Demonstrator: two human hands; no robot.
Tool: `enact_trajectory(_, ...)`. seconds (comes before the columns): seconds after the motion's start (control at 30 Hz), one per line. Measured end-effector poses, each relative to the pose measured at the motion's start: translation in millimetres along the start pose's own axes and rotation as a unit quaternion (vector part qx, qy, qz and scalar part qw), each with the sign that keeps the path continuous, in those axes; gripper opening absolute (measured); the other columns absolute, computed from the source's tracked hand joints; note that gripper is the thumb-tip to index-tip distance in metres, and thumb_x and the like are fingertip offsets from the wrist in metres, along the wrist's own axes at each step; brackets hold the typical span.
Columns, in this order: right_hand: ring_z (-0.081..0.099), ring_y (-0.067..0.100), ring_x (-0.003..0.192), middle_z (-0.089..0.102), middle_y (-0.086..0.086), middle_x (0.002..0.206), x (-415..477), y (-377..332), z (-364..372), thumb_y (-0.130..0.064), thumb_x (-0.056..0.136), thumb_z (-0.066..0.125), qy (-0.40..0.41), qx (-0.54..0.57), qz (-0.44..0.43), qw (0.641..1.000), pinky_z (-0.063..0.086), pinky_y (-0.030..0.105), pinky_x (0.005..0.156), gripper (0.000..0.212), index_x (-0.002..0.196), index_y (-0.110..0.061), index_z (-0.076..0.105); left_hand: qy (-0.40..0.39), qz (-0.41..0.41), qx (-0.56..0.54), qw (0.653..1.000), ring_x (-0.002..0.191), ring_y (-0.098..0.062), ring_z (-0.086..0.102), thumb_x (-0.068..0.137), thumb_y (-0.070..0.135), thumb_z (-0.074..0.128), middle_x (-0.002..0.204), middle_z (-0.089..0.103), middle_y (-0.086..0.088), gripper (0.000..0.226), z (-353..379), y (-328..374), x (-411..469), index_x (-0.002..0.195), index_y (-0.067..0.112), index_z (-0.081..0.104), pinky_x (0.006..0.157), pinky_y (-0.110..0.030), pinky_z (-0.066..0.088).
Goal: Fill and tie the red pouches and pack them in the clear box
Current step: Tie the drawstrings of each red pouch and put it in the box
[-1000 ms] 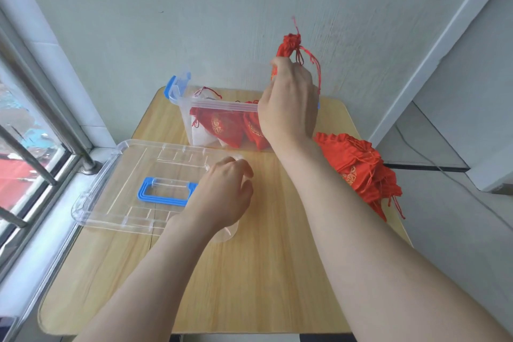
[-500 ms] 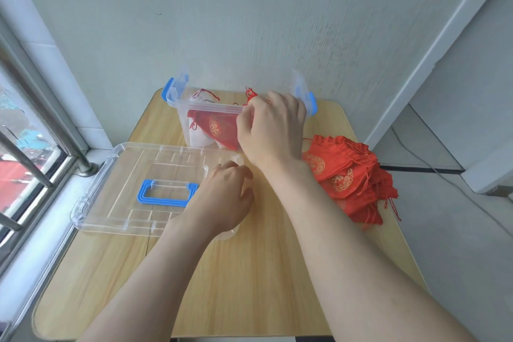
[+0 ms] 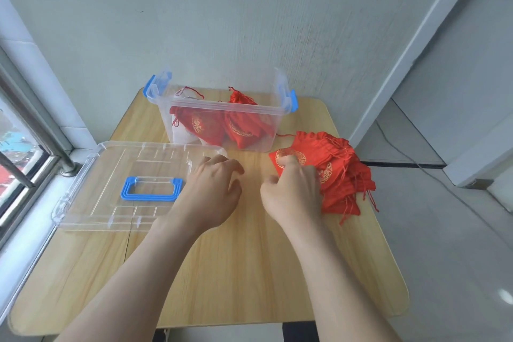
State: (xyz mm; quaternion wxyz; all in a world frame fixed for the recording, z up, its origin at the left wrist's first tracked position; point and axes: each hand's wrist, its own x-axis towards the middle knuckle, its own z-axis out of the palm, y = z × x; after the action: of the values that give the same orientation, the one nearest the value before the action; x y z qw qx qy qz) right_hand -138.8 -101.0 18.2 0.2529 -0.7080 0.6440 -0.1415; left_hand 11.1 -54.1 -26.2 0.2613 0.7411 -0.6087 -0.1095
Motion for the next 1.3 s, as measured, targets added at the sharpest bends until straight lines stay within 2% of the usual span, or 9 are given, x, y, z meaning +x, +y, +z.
enact_trajectory(0.23, 0.048, 0.044, 0.129, 0.028, 0.020, 0.150, 12.7, 8.1, 1.4, -0.028, 0.102, 0.053, -0.019, 0.127, 0.085, 0.988, 0.045, 0.044, 0.111, 0.060, 0.158, -0.012, 0.040, 0.008, 0.010, -0.010, 1.000, 0.111, -0.028, 0.058, 0.097, 0.018, 0.059, 0.116, 0.067, -0.001, 0.029, 6.8, 7.9, 1.6, 0.123, 0.021, 0.072, 0.096, -0.036, 0.044)
enact_trajectory(0.33, 0.054, 0.030, 0.095, 0.044, 0.021, 0.141, 25.7, 9.0, 2.9, -0.022, 0.103, 0.049, 0.000, 0.210, 0.099, 0.973, 0.046, 0.034, 0.083, 0.034, 0.124, -0.001, 0.064, 0.006, 0.016, -0.020, 1.000, 0.110, -0.026, 0.060, 0.098, 0.017, 0.058, 0.115, 0.068, 0.000, 0.028, 6.6, 10.4, 1.9, 0.122, 0.021, 0.072, 0.096, -0.034, 0.043)
enact_trajectory(0.4, 0.047, 0.025, 0.073, 0.058, 0.012, 0.116, 31.9, 8.8, 5.5, -0.020, 0.099, 0.048, 0.065, 0.230, 0.087, 0.967, 0.039, 0.031, 0.063, 0.020, 0.092, -0.006, 0.060, 0.008, 0.018, -0.029, 0.999, 0.112, -0.023, 0.060, 0.098, 0.017, 0.057, 0.116, 0.069, 0.001, 0.028, 5.7, 10.4, 1.9, 0.122, 0.020, 0.072, 0.098, -0.034, 0.044)
enact_trajectory(0.53, 0.055, 0.026, 0.078, 0.062, -0.009, 0.073, 30.0, 6.7, 7.1, -0.024, 0.090, 0.053, 0.174, 0.288, -0.001, 0.942, 0.050, 0.033, 0.080, 0.015, 0.080, -0.027, 0.064, 0.015, 0.007, -0.046, 0.999, 0.112, -0.015, 0.062, 0.099, 0.016, 0.057, 0.117, 0.071, 0.004, 0.028, 4.3, 8.9, 2.4, 0.121, 0.020, 0.073, 0.092, -0.029, 0.046)
enact_trajectory(0.67, 0.074, 0.010, 0.084, 0.077, -0.012, 0.086, 17.2, -0.5, 6.2, -0.016, 0.090, 0.078, 0.204, 0.355, -0.034, 0.912, 0.061, 0.042, 0.086, 0.009, 0.094, -0.024, 0.079, 0.062, -0.069, -0.112, 0.989, 0.101, -0.013, 0.067, 0.101, 0.016, 0.053, 0.108, 0.074, 0.006, 0.026, 0.1, 16.5, 5.9, 0.115, 0.017, 0.075, 0.090, -0.033, 0.052)
enact_trajectory(0.83, 0.074, 0.017, 0.082, 0.074, -0.001, 0.099, 3.1, -6.7, 14.8, 0.000, 0.088, 0.073, 0.127, 0.448, 0.001, 0.885, 0.062, 0.038, 0.075, 0.039, 0.108, -0.031, 0.062, 0.073, -0.255, -0.328, 0.907, 0.086, -0.024, 0.077, 0.109, 0.039, 0.041, 0.092, 0.079, -0.003, 0.045, -8.9, 24.1, 8.7, 0.097, 0.012, 0.075, 0.089, -0.048, 0.060)
enact_trajectory(1.0, 0.070, 0.004, 0.067, 0.077, 0.004, 0.102, -4.4, -13.2, 10.4, 0.014, 0.089, 0.055, 0.015, 0.549, 0.063, 0.833, 0.052, 0.017, 0.057, 0.051, 0.119, -0.024, 0.068, 0.011, -0.356, -0.480, 0.801, 0.084, -0.025, 0.080, 0.106, 0.055, 0.044, 0.090, 0.082, -0.008, 0.056, -18.1, 28.0, 10.8, 0.105, 0.009, 0.075, 0.075, -0.037, 0.062)
enact_trajectory(1.17, 0.072, -0.004, 0.070, 0.078, -0.009, 0.093, 0.9, -10.7, 9.9, 0.014, 0.088, 0.050, -0.048, 0.538, 0.067, 0.839, 0.054, 0.013, 0.063, 0.053, 0.109, -0.027, 0.076, 0.060, -0.260, -0.521, 0.811, 0.086, -0.022, 0.074, 0.111, 0.043, 0.049, 0.096, 0.077, -0.011, 0.051, -23.7, 24.3, 9.9, 0.107, -0.003, 0.072, 0.075, -0.031, 0.063)
enact_trajectory(1.3, 0.053, 0.023, 0.082, 0.072, 0.011, 0.090, 1.9, -12.1, 11.8, -0.006, 0.074, 0.052, -0.077, 0.517, 0.060, 0.850, 0.045, 0.039, 0.076, 0.036, 0.096, -0.013, 0.079, 0.085, -0.185, -0.526, 0.826, 0.086, -0.021, 0.074, 0.110, 0.037, 0.054, 0.097, 0.079, -0.012, 0.042, -26.6, 26.0, 6.2, 0.105, 0.001, 0.074, 0.079, -0.030, 0.065)
